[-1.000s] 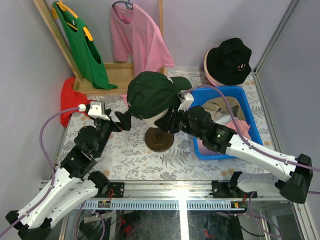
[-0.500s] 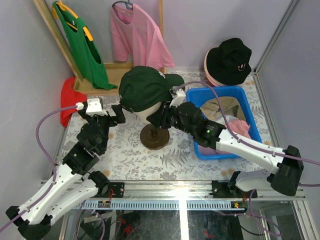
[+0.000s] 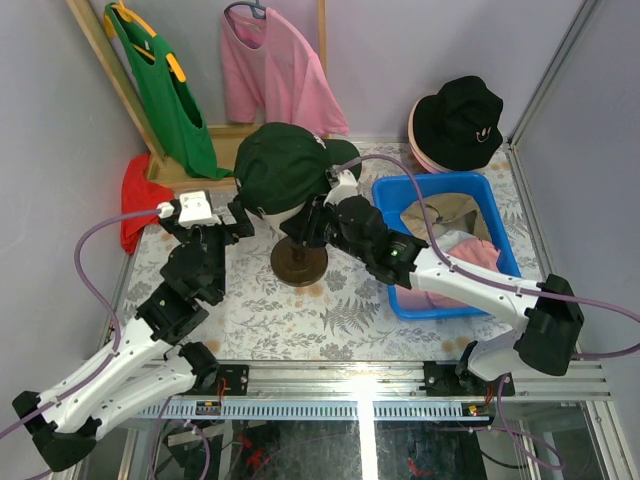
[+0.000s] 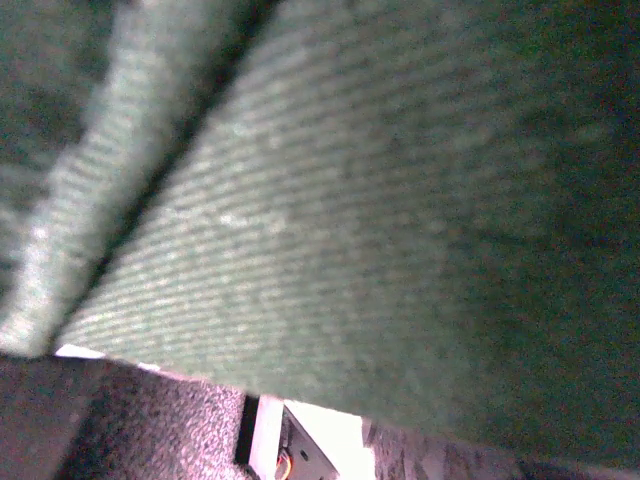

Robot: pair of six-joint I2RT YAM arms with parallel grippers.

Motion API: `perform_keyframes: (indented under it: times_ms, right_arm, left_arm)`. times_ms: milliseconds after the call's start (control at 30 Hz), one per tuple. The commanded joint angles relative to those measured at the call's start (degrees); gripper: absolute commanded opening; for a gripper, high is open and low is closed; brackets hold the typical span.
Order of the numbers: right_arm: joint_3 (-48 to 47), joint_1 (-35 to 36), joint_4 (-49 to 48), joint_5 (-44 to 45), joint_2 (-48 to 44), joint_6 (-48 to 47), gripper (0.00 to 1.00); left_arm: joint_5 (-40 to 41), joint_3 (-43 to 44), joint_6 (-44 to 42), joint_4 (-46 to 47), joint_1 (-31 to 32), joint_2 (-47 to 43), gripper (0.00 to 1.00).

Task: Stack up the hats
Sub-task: Place the hat on the hat stand.

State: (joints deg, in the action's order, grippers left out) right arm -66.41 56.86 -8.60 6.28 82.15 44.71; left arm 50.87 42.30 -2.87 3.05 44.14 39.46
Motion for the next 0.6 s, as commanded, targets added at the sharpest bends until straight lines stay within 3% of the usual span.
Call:
perform_keyframes:
  times_ms: [0, 233, 567]
  right_arm:
    - [-4.48, 0.36, -4.94, 1.36, 2.78, 1.62, 0.36]
    - [-10.11, 0.37, -6.72, 0.83, 6.88, 1.83, 0.36]
    - [-13.02, 0.41, -6.18, 0.79, 9.77, 1.81, 0.36]
  left_arm:
    - [-4.31, 0.57, -1.18, 8.45, 1.06, -2.91, 1.00]
    - [-7.80, -0.87, -1.99, 4.04, 1.04, -5.67, 1.00]
    - [-13.76, -1.67, 5.29, -9.15, 1.05, -12.23, 1.00]
